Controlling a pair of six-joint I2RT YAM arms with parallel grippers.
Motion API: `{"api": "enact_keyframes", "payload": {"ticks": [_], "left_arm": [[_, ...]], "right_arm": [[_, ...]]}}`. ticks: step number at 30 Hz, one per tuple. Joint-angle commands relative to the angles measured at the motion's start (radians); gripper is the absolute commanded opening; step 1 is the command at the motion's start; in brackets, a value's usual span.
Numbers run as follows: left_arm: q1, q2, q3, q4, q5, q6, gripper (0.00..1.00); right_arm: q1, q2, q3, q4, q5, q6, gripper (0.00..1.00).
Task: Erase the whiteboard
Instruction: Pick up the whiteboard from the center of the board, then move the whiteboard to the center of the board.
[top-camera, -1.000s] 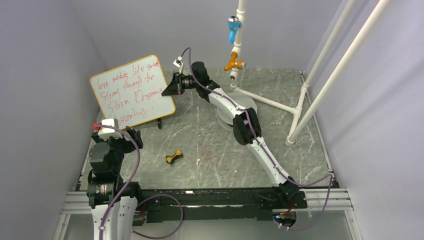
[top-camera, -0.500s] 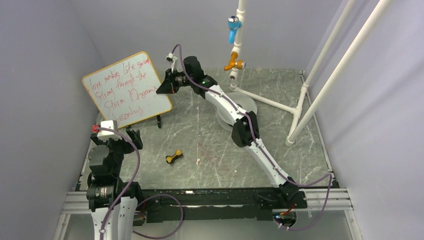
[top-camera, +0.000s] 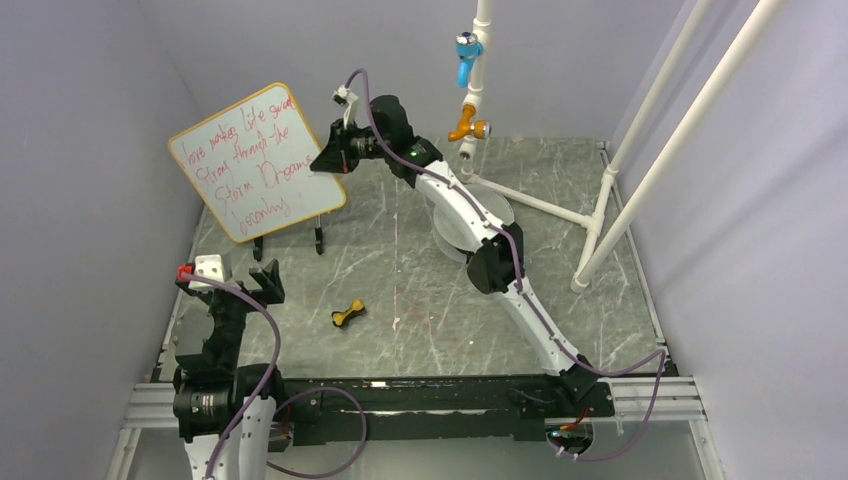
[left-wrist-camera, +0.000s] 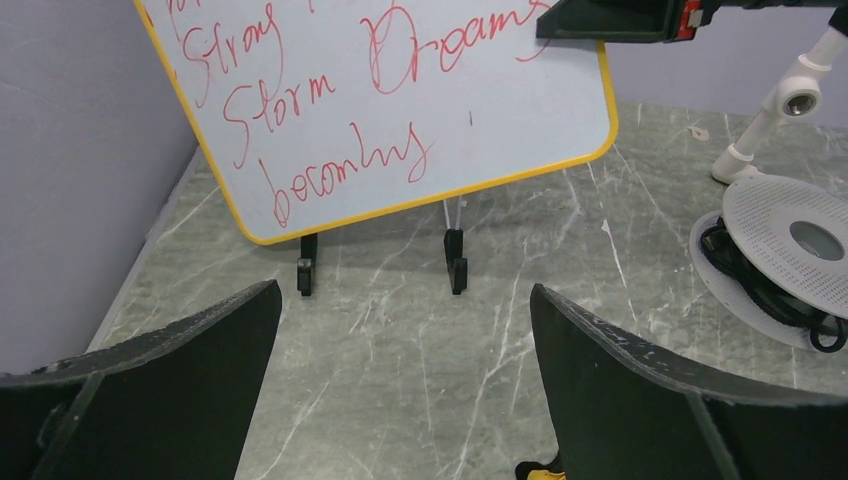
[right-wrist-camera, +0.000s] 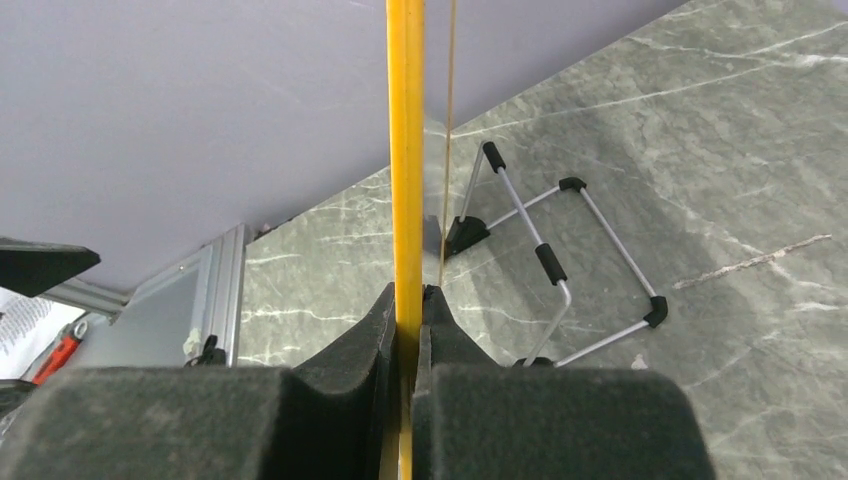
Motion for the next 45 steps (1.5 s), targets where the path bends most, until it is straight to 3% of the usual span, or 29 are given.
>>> {"api": "enact_keyframes", "payload": {"ticks": [1,7,13,23,36,41,45], "left_arm": [[0.0,-0.02,-0.002,0.05,0.026,0.016,0.99],[0.0,-0.05,0.005,0.058,0.059,0.007,0.99],[-0.002,-0.072,0.048,0.059,0.149,-0.041,0.99],[-0.021,-0.052,0.112,0.098,0.301,-0.117,0.99],[-0.033,0.005,0.007,0.205,0.452,-0.257,1.0],[-0.036,0.066,-0.076,0.299,0.556,-0.35,1.0],[-0.048,0.153,-0.179,0.449,0.635,-0.478,0.99]], "right_arm": [[-0.008,-0.185,0.108,0.144,-0.017,0.022,0.0],[-0.05,-0.283,0.083,0.066,-0.021,-0.013,0.0],[-0.108,-0.461,-0.067,-0.045,-0.066,-0.062,0.0],[-0.143,-0.9,-0.636,-0.192,0.0,-0.314,0.0],[-0.232,-1.302,-1.203,-0.245,0.052,-0.493,0.0],[-0.266,-1.377,-1.324,-0.237,0.057,-0.521,0.0],[-0.283,-1.383,-1.315,-0.216,0.067,-0.485,0.0]]}}
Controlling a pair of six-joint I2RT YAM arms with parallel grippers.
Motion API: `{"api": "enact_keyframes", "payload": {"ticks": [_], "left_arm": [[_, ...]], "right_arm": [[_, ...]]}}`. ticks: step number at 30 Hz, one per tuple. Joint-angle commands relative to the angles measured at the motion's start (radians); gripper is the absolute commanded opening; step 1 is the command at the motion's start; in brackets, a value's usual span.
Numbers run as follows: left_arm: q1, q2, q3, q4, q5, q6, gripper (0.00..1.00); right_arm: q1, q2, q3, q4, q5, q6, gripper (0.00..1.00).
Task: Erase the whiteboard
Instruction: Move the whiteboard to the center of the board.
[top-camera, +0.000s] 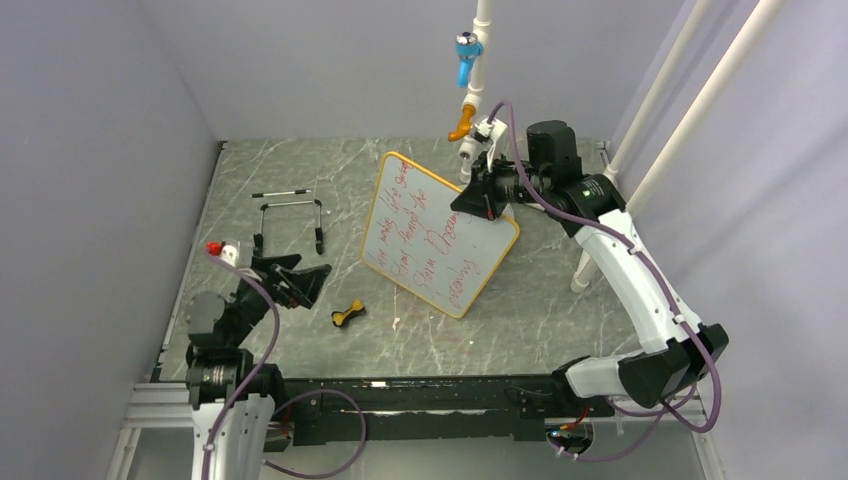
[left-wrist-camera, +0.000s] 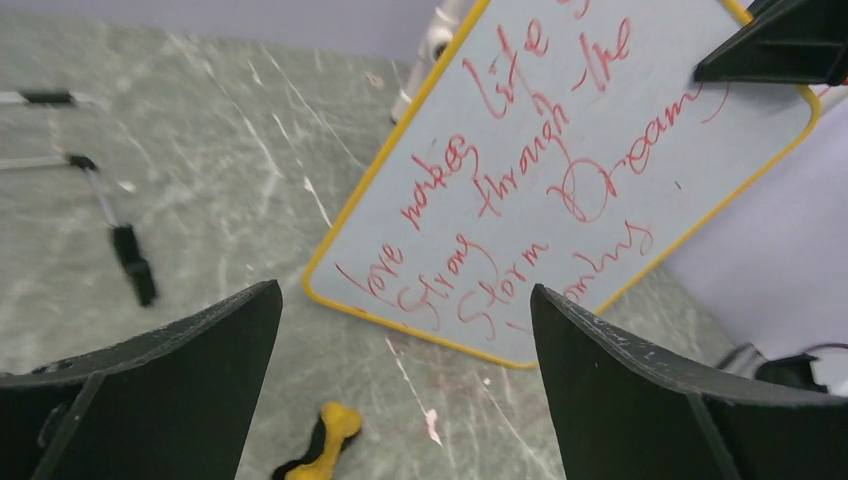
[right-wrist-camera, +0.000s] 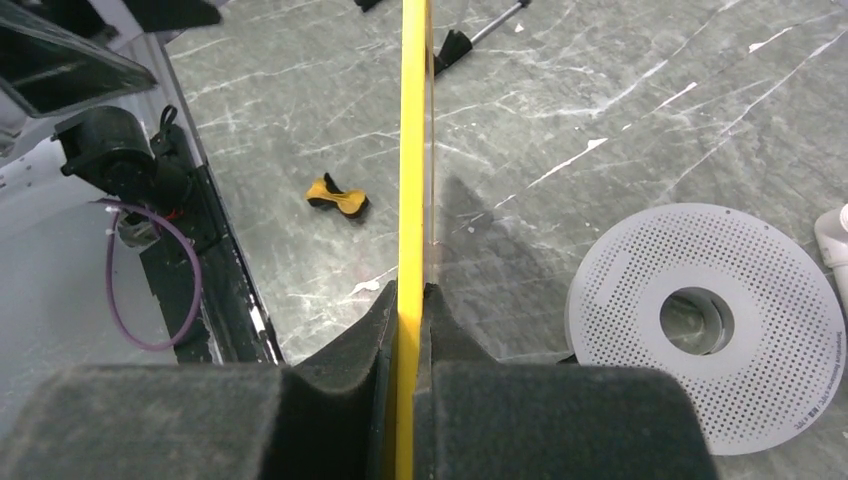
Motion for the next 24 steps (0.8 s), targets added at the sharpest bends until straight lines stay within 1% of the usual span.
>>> {"api": "enact_keyframes", "payload": {"ticks": [1,4,6,9,11,13,17,21,24], "left_arm": [[-0.021,0.092,-0.089,0.194,0.114,-0.163,1.0],[-0.051,0.129,-0.148,0.234,0.056,-0.209,0.99],[-0.075,0.144,-0.194,0.299,0.016,-0.257,1.0],[-0.143,0.185,-0.268,0.429,-0.051,-0.332,0.99],[-0.195,0.233,-0.287,0.492,-0.109,-0.344,0.99],[-0.25,0.289,-0.283,0.521,-0.162,-0.333,0.99],[-0.33,0.402,-0.276,0.6,-0.234,-0.321,0.99],[-0.373,0.529,-0.272,0.695,-0.287,-0.318,0.99],[-0.386,0.592,-0.254,0.727,-0.31,-0.3,0.99]], "right_arm": [[-0.023,-0.038,0.042,0.163,-0.026,0.018,0.0],[-0.044,-0.016,0.112,0.193,-0.037,0.072,0.0],[-0.054,-0.005,0.151,0.221,-0.046,0.1,0.0],[-0.06,0.01,0.167,0.272,-0.042,0.15,0.0],[-0.061,0.023,0.15,0.319,-0.042,0.183,0.0],[-0.063,0.035,0.132,0.382,-0.051,0.221,0.0],[-0.061,0.074,0.087,0.538,-0.061,0.317,0.0],[-0.061,0.106,0.022,0.635,-0.055,0.345,0.0],[-0.062,0.088,-0.065,0.669,-0.065,0.315,0.0]]}}
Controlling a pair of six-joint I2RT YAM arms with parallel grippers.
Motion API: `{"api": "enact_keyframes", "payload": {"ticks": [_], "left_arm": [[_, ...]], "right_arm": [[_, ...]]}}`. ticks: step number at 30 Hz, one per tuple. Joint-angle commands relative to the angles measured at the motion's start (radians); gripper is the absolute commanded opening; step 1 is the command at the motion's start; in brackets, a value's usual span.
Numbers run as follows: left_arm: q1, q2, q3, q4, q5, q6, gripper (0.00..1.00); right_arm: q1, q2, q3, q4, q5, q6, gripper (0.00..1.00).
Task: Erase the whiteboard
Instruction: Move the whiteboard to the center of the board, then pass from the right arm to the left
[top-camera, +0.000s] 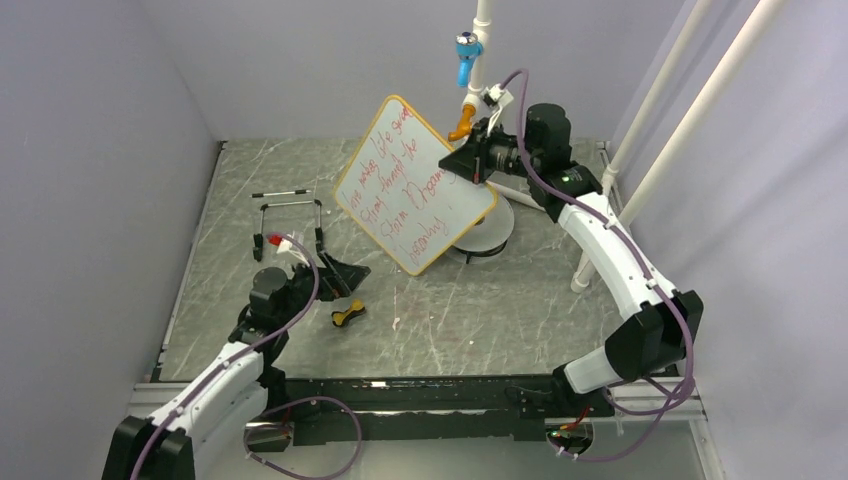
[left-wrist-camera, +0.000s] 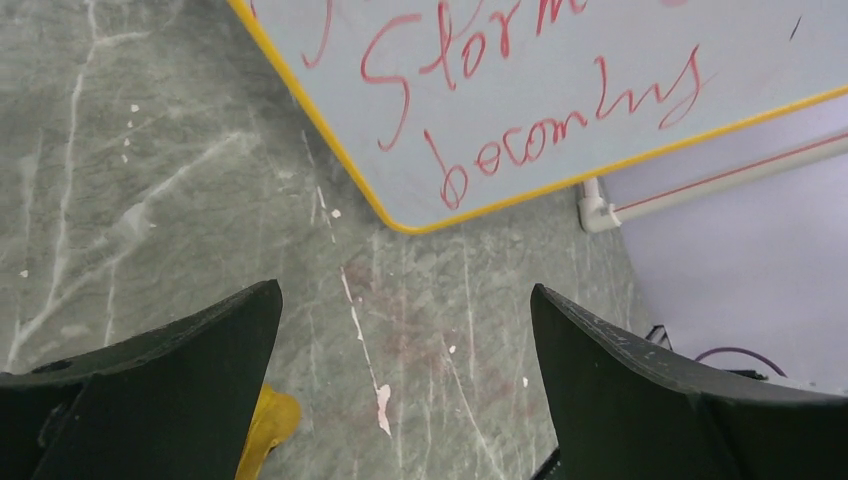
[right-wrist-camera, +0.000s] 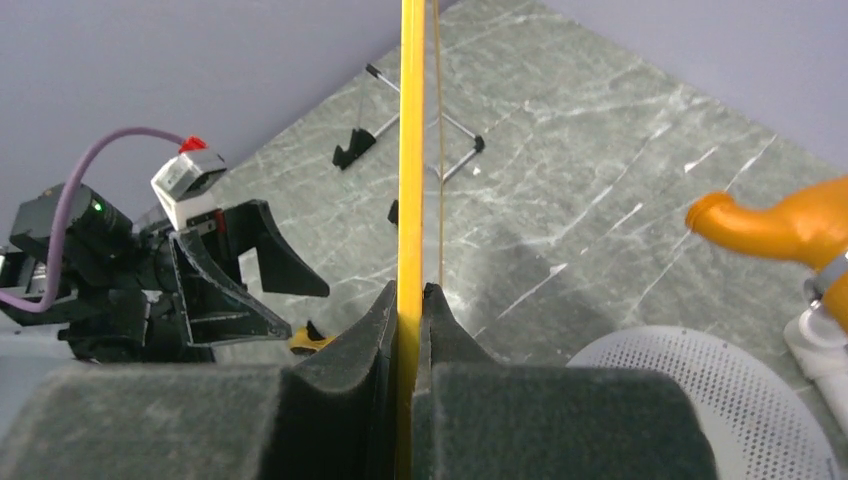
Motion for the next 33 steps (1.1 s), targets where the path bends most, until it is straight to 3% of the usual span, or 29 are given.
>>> {"api": "enact_keyframes", "payload": {"ticks": [1,6,12,19,23,27,33], "left_arm": [[-0.02,0.069,0.041,0.143,-0.078,0.014,0.99],[-0.021,0.055,0.054,0.105,-0.12,0.078,0.99],[-0.021,-0.006,0.089,-0.025,-0.157,0.204,0.99],[-0.019,-0.154,0.146,-0.142,-0.151,0.375,0.99],[-0.018,-0.222,0.365,-0.42,-0.041,0.62,0.99],[-0.017,-0.171,0.562,-0.672,0.119,0.967,0.99],[0.047,0.006,0.642,-0.74,0.396,1.217,0.95]], "right_arm": [[-0.002,-0.047,-0.093,0.228,-0.058,0.012,0.0],[-0.003,-0.147,-0.246,0.178,-0.124,-0.087,0.0],[-0.004,-0.258,-0.362,0.001,-0.161,-0.282,0.0],[-0.021,-0.346,-0.499,-0.097,-0.107,-0.457,0.0],[-0.031,-0.389,-0.58,-0.124,-0.086,-0.545,0.0],[-0.035,-0.413,-0.632,-0.16,-0.072,-0.646,0.0],[-0.052,-0.445,-0.699,-0.223,-0.05,-0.787,0.0]]}}
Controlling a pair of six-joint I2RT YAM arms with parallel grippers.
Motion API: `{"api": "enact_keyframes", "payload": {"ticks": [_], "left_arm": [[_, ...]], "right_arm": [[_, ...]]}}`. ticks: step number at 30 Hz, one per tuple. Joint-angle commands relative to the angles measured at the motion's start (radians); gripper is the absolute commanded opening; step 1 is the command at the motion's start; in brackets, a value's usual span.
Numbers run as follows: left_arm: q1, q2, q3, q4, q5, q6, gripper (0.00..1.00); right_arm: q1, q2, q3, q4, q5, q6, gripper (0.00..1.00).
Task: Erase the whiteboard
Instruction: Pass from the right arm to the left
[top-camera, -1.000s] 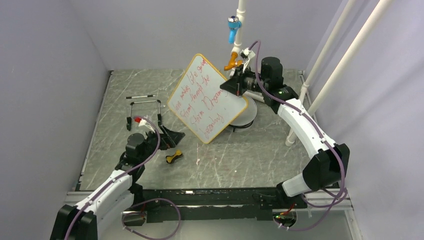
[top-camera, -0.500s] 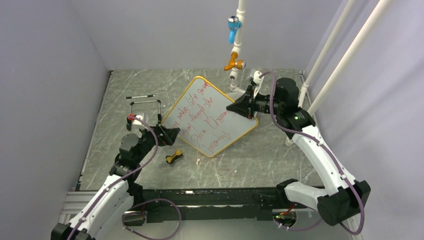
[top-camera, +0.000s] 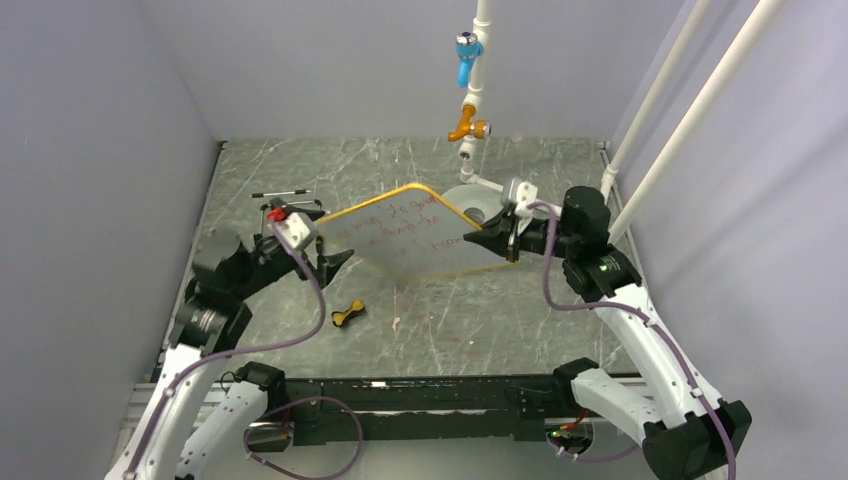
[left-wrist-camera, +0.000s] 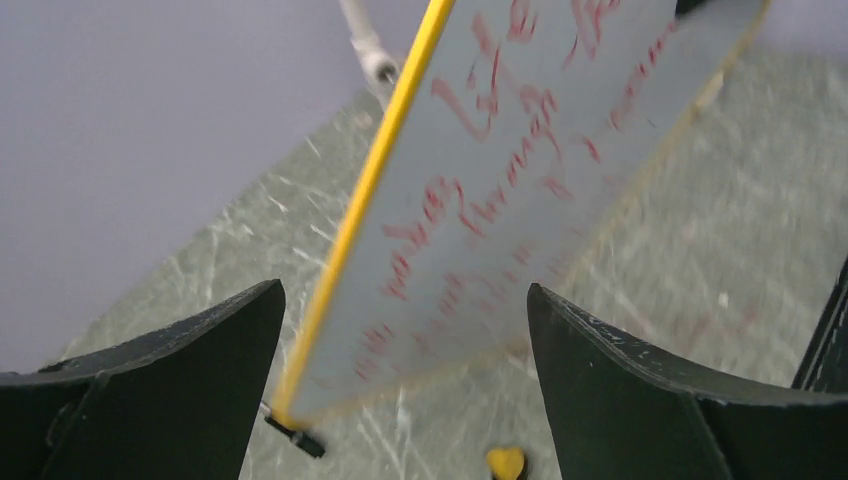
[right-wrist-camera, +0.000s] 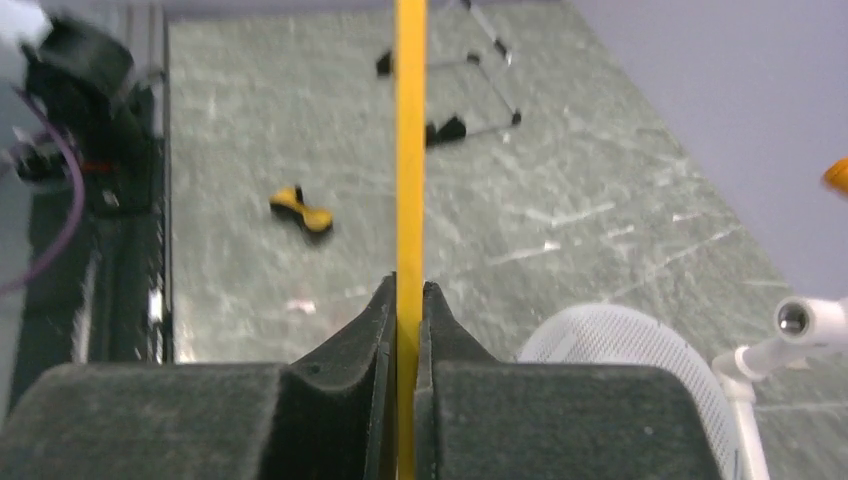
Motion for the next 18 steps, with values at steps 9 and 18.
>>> {"api": "enact_keyframes", "payload": {"ticks": [9,18], "left_arm": [[0.198,0.314,0.111,-0.108,0.474,0.399,0.87],[0.197,0.379,0.265,-0.091,0.589,0.564,0.85]], "right_arm": [[-0.059,0.049,-0.157,-0.32,0.138,-0.431,0.0],[-0.067,0.101,-0.191,-0.32,0.12,-0.482,0.0]]}}
